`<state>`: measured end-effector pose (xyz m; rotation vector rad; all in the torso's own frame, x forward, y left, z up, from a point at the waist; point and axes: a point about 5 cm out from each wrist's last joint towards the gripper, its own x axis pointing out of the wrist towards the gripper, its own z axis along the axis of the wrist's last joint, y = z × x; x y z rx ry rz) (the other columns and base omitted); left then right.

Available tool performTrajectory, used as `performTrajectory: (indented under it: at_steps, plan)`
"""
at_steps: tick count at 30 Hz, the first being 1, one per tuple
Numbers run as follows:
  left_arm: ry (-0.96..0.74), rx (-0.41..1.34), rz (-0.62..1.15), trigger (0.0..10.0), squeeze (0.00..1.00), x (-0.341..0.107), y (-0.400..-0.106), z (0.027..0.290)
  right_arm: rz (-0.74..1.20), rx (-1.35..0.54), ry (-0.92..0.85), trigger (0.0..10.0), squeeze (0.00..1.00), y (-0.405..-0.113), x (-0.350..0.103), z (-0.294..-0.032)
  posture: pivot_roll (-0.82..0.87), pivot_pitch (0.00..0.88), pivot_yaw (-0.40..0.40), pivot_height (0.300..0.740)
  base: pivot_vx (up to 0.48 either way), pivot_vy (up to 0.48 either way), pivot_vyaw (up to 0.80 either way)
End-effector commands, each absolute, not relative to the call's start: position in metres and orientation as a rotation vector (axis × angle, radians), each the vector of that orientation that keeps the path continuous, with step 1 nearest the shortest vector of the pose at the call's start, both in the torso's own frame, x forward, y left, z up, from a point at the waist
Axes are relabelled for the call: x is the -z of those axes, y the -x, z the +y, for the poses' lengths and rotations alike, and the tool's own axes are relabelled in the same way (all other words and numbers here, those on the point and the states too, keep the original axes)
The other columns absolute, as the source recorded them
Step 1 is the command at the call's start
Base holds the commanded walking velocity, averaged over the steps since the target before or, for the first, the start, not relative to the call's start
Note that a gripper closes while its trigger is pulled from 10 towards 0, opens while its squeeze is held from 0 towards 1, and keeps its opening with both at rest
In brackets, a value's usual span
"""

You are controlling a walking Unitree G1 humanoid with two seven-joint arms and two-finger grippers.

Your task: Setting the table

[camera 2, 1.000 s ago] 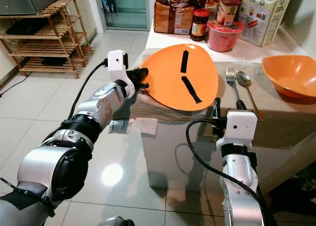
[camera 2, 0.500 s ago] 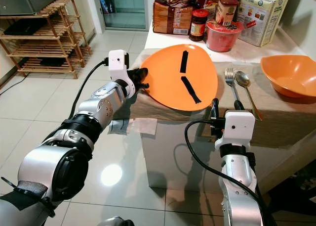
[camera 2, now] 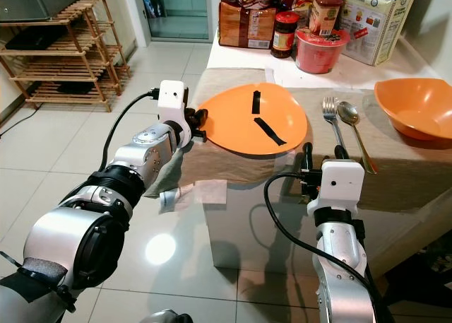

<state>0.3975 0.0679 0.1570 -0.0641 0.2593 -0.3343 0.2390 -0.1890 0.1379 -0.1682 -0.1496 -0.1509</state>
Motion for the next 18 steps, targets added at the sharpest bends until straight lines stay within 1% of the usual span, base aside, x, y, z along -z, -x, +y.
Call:
performTrajectory:
  at_steps: [1, 5, 10, 11, 12, 18]
  plan:
    - [0.040, 0.322, 0.310, 10.0, 1.00, -0.145, -0.394, 0.070, -0.123, 0.145, 0.158, 10.0, 0.00, -0.238, -0.133, -0.188, -0.05, 0.000, 0.070, 0.735, 0.000, 0.000, 0.00]
    - [0.006, 0.300, 0.265, 10.0, 1.00, -0.152, -0.397, 0.072, -0.119, 0.145, 0.157, 10.0, 0.00, -0.238, -0.132, -0.187, -0.05, 0.000, 0.071, 0.735, 0.000, 0.000, 0.00]
    - [-0.102, 0.265, 0.180, 10.0, 1.00, -0.163, -0.401, 0.076, -0.113, 0.144, 0.157, 10.0, 0.00, -0.238, -0.131, -0.187, -0.05, 0.000, 0.070, 0.735, 0.000, 0.000, 0.00]
    - [-0.114, 0.261, 0.166, 10.0, 0.36, -0.166, -0.402, 0.076, -0.112, 0.143, 0.157, 10.0, 0.00, -0.238, -0.131, -0.187, -0.05, 0.000, 0.070, 0.735, 0.000, 0.000, 0.00]
    - [-0.121, 0.263, 0.146, 10.0, 0.00, -0.169, -0.402, 0.076, -0.110, 0.143, 0.157, 10.0, 0.00, -0.237, -0.131, -0.187, -0.05, 0.000, 0.071, 0.735, 0.000, 0.000, 0.00]
    - [-0.084, 0.294, 0.137, 10.0, 0.00, -0.170, -0.401, 0.070, -0.108, 0.144, 0.155, 10.0, 0.00, -0.237, -0.130, -0.187, -0.05, 0.000, 0.073, 0.735, 0.000, 0.000, 0.00]
